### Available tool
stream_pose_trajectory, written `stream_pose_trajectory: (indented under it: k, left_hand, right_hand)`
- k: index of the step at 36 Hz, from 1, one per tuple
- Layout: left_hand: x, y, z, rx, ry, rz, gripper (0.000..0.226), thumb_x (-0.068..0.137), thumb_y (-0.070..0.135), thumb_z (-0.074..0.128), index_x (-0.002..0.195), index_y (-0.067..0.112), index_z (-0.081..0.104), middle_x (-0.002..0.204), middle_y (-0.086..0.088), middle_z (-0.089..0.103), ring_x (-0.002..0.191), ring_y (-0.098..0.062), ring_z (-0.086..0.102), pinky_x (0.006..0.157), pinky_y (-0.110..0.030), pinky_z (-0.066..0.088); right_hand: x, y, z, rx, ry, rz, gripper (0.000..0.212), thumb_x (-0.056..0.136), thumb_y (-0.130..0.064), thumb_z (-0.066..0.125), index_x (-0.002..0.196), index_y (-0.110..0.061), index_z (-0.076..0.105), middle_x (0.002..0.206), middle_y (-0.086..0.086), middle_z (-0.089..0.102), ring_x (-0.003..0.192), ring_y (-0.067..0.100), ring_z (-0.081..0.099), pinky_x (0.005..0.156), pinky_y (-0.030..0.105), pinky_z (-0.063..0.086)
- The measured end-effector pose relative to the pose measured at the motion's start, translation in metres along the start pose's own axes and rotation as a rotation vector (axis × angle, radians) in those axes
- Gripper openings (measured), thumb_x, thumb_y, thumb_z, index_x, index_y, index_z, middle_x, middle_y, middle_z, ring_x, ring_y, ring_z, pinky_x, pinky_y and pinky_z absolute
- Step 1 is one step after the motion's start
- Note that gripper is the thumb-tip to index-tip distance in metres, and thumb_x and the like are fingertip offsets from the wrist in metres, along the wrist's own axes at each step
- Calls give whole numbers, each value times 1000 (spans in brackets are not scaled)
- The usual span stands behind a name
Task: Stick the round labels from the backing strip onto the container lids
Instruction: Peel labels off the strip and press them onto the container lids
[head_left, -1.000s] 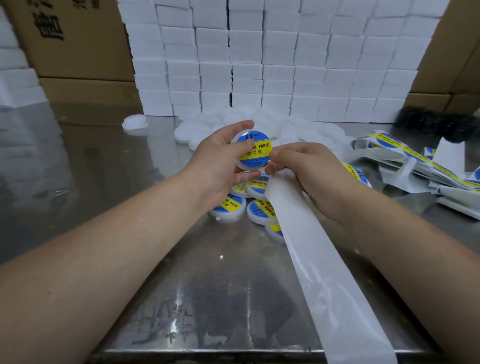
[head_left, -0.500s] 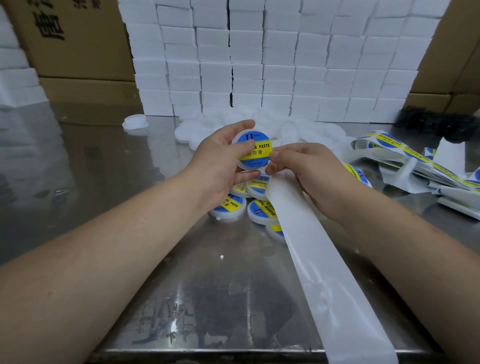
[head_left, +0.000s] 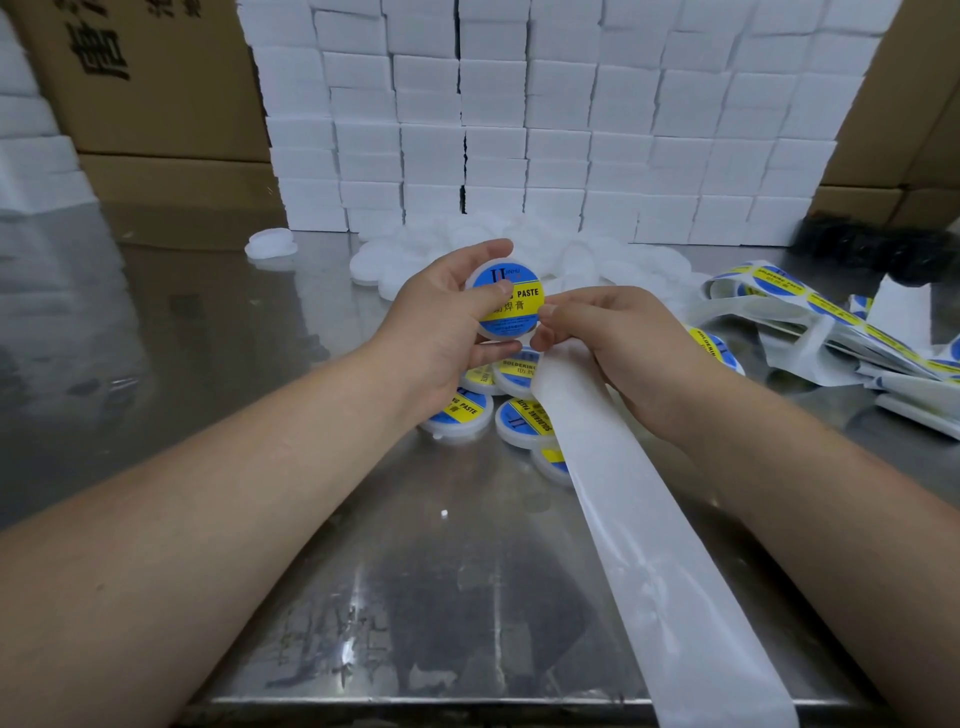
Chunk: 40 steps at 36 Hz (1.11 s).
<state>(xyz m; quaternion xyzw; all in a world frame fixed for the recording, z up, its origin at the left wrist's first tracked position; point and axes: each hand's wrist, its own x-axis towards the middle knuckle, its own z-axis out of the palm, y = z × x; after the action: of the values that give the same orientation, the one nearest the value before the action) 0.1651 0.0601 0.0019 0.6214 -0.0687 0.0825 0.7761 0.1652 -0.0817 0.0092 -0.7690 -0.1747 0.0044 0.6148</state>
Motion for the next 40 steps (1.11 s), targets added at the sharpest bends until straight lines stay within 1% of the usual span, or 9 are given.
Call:
stream_pose_trajectory:
  k: [14,19,24,30,33,35,37,39,40]
  left_hand:
    - [0,-1,0,17,-8,11,30,90,5,54,95,34,61,102,2,65,69,-14,69,65,-30,58]
    - [-1,-1,1,28,-3,13,31,90,4,54,95,34,61,107,2,64,69,-13,70,66,-30,58]
    - [-2,-1,2,48,7,23,32,91,4,53,94,34,61,105,2,64,68,-13,69,67,-31,58]
    - [-3,-1,2,105,42,70,35,92,4,51,91,38,60,111,1,63,71,-13,69,60,-26,56]
    - [-3,-1,2,192,92,146,36,92,6,51,92,42,58,112,7,59,78,-10,66,55,-19,52]
    - [-2,-2,2,298,130,212,35,93,8,51,94,43,57,112,12,56,84,-9,63,55,-16,52]
    - [-1,-6,3,426,178,273,34,92,10,50,100,43,56,103,21,53,94,-11,61,67,-22,56]
    - [-2,-8,4,536,220,318,35,92,10,49,110,40,58,98,26,50,103,-12,58,86,-31,52]
    - [-1,-8,4,564,238,337,36,91,10,49,114,37,58,96,28,48,104,-9,56,90,-32,50]
  right_hand:
    - [0,-1,1,1,13,5,20,87,-14,56,72,-19,69,58,-9,64,61,7,56,65,23,42]
    - [-1,0,1,-13,11,4,20,87,-15,56,73,-20,69,58,-10,64,61,7,56,64,23,41]
    - [-1,-1,1,-17,3,-3,20,87,-13,56,73,-18,69,56,-10,63,54,1,55,58,17,40]
    - [-1,-1,0,-43,-11,-4,17,87,-14,55,81,-16,70,56,-11,62,51,0,53,53,14,39]
    - [0,0,1,-54,-11,-4,17,88,-16,55,91,-16,71,55,-12,62,51,-2,53,50,10,38]
    - [-1,0,2,-67,-22,-16,17,89,-16,55,89,-20,71,55,-12,62,52,-2,54,49,8,38]
    - [0,1,3,-97,-21,-26,19,89,-18,55,82,-26,71,56,-14,62,57,-1,54,54,11,40]
    - [1,1,4,-112,-8,-33,20,89,-19,55,78,-29,70,56,-14,63,60,1,55,57,14,40]
    - [1,1,4,-111,2,-36,21,89,-20,55,77,-29,69,56,-15,64,60,1,55,57,14,40]
